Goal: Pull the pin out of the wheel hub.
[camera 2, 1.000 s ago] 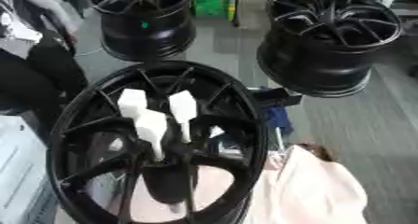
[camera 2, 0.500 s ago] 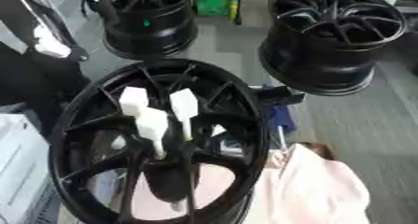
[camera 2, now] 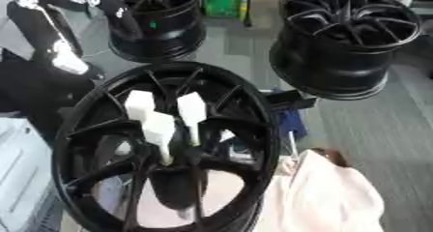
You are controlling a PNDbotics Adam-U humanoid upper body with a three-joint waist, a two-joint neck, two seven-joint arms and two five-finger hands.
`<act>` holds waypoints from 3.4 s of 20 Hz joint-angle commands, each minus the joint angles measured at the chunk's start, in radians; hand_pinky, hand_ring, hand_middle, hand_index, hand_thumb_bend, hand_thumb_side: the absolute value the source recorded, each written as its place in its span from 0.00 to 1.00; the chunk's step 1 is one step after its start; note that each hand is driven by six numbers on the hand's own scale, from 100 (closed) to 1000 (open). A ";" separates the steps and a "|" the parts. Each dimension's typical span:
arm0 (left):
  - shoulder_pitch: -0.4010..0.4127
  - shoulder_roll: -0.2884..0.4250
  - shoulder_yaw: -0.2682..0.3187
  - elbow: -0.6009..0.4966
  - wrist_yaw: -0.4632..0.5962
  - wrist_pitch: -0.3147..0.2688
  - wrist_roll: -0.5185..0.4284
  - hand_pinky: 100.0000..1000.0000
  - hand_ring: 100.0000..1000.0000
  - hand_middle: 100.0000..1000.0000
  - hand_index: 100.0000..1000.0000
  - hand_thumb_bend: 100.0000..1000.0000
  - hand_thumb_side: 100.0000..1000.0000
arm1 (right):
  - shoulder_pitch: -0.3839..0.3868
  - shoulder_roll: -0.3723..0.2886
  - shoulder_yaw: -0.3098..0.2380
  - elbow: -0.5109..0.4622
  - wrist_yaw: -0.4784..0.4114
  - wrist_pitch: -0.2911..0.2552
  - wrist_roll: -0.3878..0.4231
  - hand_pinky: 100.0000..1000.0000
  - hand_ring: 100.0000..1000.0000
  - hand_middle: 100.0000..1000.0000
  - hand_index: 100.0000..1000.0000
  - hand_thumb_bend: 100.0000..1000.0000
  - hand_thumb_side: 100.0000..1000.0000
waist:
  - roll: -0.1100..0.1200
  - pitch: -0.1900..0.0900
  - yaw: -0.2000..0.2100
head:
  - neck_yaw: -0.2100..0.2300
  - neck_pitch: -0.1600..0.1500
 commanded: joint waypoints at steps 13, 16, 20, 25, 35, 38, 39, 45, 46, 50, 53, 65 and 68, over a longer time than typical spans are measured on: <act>0.026 0.070 -0.003 -0.100 0.065 0.158 0.000 0.81 0.80 0.71 0.87 0.38 0.36 | -0.005 0.002 -0.005 -0.017 -0.008 0.003 -0.001 0.67 0.68 0.71 0.74 0.00 0.74 | 0.006 -0.002 -0.007 | 0.004 -0.005; 0.051 0.111 0.024 -0.162 0.069 0.196 0.001 0.81 0.80 0.71 0.86 0.38 0.35 | -0.007 0.003 -0.006 -0.018 -0.009 0.003 -0.002 0.67 0.68 0.71 0.74 0.00 0.74 | 0.009 0.002 -0.006 | -0.001 -0.007; 0.105 0.175 0.046 -0.263 0.087 0.248 0.049 0.81 0.80 0.71 0.86 0.38 0.33 | -0.010 0.003 -0.005 -0.018 -0.010 0.003 -0.002 0.67 0.68 0.71 0.74 0.00 0.74 | 0.013 0.006 -0.009 | -0.014 -0.008; 0.165 0.231 0.049 -0.369 0.106 0.303 0.084 0.81 0.80 0.71 0.86 0.38 0.36 | -0.014 0.005 -0.004 -0.018 -0.012 0.004 0.001 0.67 0.68 0.71 0.74 0.00 0.75 | 0.015 0.009 -0.016 | -0.015 -0.007; 0.184 0.226 0.037 -0.390 0.068 0.391 0.127 0.82 0.83 0.76 0.90 0.39 0.35 | -0.013 0.009 0.000 -0.016 -0.016 0.006 0.007 0.67 0.68 0.71 0.74 0.00 0.75 | 0.013 0.010 -0.020 | -0.011 -0.007; 0.176 0.203 0.024 -0.362 0.046 0.385 0.129 0.83 0.83 0.76 0.90 0.39 0.34 | -0.013 0.011 0.002 -0.015 -0.017 0.006 0.011 0.67 0.68 0.71 0.74 0.00 0.75 | 0.012 0.011 -0.021 | -0.012 -0.007; 0.173 0.194 0.021 -0.350 0.040 0.382 0.129 0.83 0.83 0.76 0.90 0.39 0.34 | -0.013 0.012 0.002 -0.014 -0.018 0.006 0.012 0.67 0.68 0.71 0.74 0.00 0.75 | 0.011 0.011 -0.021 | -0.011 -0.006; 0.159 0.146 0.006 -0.271 0.015 0.363 0.130 0.83 0.83 0.77 0.90 0.38 0.34 | -0.014 0.020 0.006 -0.013 -0.022 0.006 0.017 0.68 0.68 0.71 0.74 0.00 0.75 | 0.006 0.019 -0.022 | -0.009 -0.010; 0.158 0.140 0.005 -0.262 0.009 0.360 0.130 0.83 0.83 0.77 0.90 0.38 0.34 | -0.015 0.021 0.007 -0.013 -0.023 0.006 0.019 0.68 0.68 0.71 0.74 0.00 0.76 | 0.005 0.021 -0.022 | -0.009 -0.012; 0.157 0.122 0.004 -0.224 -0.020 0.342 0.134 0.83 0.83 0.78 0.90 0.37 0.29 | -0.018 0.028 0.009 -0.014 -0.027 0.007 0.023 0.68 0.68 0.71 0.74 0.00 0.75 | 0.003 0.032 -0.023 | -0.010 -0.018; 0.163 0.115 0.004 -0.199 -0.041 0.319 0.133 0.83 0.84 0.79 0.89 0.37 0.27 | -0.020 0.034 0.010 -0.015 -0.029 0.008 0.025 0.68 0.68 0.71 0.74 0.00 0.76 | 0.002 0.040 -0.024 | -0.009 -0.019; 0.182 0.089 0.011 -0.134 -0.046 0.286 0.132 0.83 0.83 0.79 0.92 0.34 0.28 | -0.029 0.048 0.011 -0.018 -0.034 0.009 0.029 0.68 0.68 0.71 0.74 0.00 0.77 | 0.000 0.061 -0.033 | -0.009 -0.032; 0.184 0.083 0.009 -0.123 -0.037 0.289 0.131 0.82 0.83 0.78 0.93 0.34 0.29 | -0.031 0.051 0.010 -0.018 -0.034 0.009 0.029 0.68 0.68 0.71 0.74 0.00 0.77 | 0.001 0.065 -0.035 | -0.008 -0.039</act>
